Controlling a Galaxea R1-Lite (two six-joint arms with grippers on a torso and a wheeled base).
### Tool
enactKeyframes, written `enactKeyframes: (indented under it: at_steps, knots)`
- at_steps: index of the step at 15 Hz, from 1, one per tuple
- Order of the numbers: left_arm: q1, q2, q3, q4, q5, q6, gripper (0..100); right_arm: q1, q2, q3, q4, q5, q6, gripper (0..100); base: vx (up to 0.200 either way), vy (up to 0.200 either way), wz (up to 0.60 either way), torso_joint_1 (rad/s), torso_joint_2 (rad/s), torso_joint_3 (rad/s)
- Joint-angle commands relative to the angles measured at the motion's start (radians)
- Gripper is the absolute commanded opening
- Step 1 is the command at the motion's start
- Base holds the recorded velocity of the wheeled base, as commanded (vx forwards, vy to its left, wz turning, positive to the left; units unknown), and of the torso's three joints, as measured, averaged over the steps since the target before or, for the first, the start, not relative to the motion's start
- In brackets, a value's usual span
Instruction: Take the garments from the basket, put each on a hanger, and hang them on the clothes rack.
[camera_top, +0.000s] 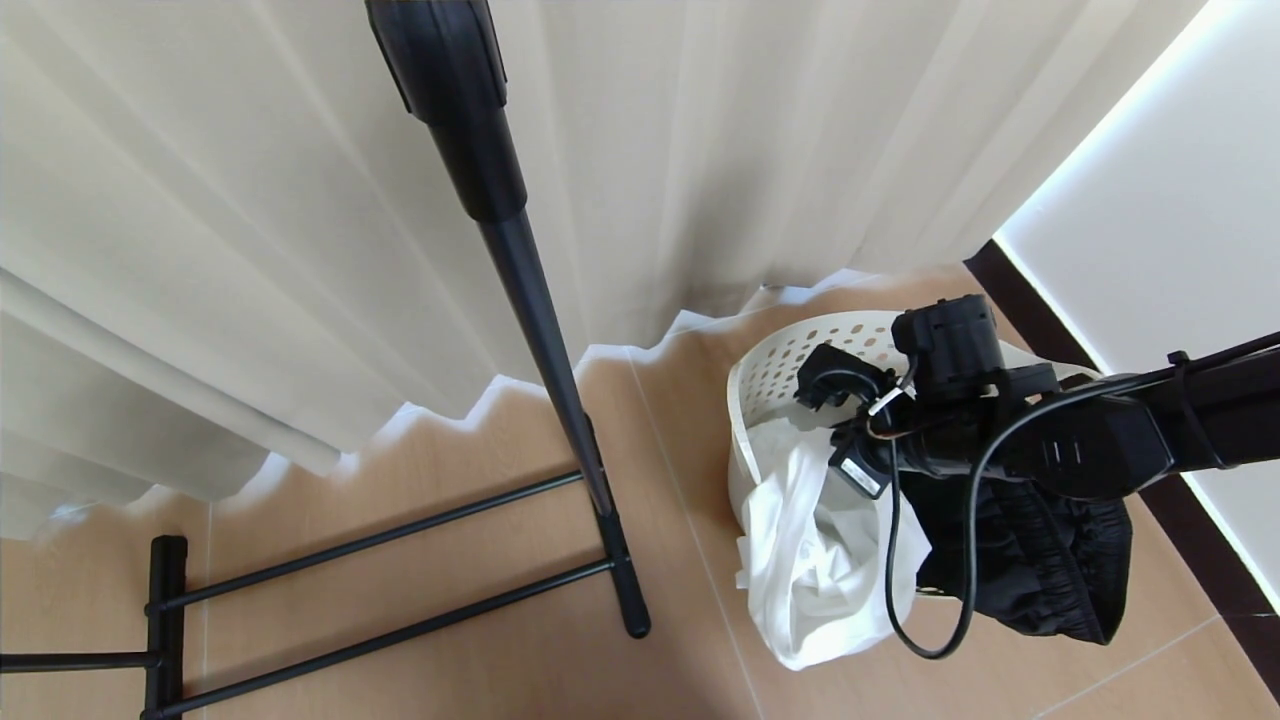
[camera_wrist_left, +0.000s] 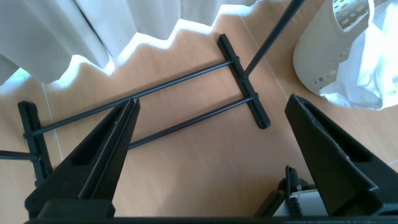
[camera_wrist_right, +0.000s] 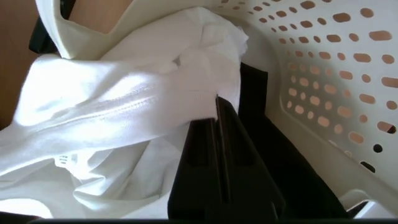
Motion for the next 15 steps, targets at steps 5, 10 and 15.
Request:
enactKeyframes:
  at_steps: [5,10,15]
  knots:
    - [0.0,0.0,0.0,0.0,0.0,-0.001,100,0.04,-0.37,0.367,-0.307,0.057,0.148,0,0.0,0.0,0.0,0.0,0.0,0.0]
    - [0.0,0.0,0.0,0.0,0.001,-0.001,100,0.095,-0.717,0.603,-0.39,0.097,0.151,0,0.0,0.0,0.0,0.0,0.0,0.0]
    - [-0.001,0.0,0.0,0.001,0.0,0.002,100,0.13,-0.902,0.658,-0.382,0.148,0.148,0,0.0,0.0,0.0,0.0,0.0,0.0]
